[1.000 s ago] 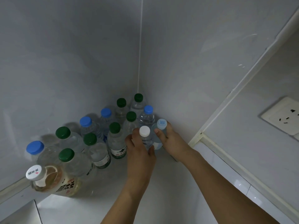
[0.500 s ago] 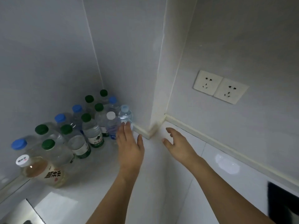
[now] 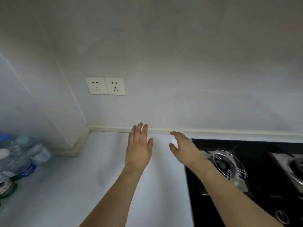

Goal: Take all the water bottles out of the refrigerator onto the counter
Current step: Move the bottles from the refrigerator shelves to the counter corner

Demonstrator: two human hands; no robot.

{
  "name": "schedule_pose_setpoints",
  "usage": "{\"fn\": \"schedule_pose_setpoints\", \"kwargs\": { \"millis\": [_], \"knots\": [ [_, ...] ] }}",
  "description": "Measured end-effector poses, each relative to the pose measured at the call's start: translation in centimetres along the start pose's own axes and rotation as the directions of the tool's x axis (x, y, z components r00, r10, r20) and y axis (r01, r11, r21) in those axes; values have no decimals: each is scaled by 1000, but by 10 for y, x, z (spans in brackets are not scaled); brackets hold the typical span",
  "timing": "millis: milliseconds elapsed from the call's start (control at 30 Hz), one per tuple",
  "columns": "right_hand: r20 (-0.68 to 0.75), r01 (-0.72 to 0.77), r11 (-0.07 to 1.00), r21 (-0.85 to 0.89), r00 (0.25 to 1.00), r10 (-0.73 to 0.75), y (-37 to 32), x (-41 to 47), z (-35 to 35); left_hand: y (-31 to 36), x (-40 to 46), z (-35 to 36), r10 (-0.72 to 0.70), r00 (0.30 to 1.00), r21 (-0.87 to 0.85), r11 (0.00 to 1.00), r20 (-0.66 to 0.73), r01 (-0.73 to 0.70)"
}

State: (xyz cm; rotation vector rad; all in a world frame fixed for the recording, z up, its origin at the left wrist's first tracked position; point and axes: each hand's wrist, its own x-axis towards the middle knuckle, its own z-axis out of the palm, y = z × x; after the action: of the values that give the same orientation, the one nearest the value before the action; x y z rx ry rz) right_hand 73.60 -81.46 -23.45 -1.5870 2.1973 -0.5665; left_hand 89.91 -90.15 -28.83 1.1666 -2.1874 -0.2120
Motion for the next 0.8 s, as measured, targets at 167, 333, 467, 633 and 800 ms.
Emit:
{"fn": "schedule_pose_setpoints", "kwargs": {
  "millis": [167,333,467,633,800],
  "knots": [
    [-128,-145,989,26,981,147,88,-65,-57,115,-5,42,215,972,-55,976,89,-211],
    [-259,-267,962,53,927,272,177,-155,-116,244,-24,80,424,893,-124,904,153,-408],
    [-333,-361,930,67,871,362,237,-236,-156,343,-55,100,493,851,-216,864,179,-455],
    [-448,-458,886,76,778,441,305,-342,-198,466,-111,123,625,770,-338,757,125,-559],
    [-504,-583,803,122,661,556,357,-432,-235,570,-157,133,753,652,-406,624,87,-668]
  ]
}}
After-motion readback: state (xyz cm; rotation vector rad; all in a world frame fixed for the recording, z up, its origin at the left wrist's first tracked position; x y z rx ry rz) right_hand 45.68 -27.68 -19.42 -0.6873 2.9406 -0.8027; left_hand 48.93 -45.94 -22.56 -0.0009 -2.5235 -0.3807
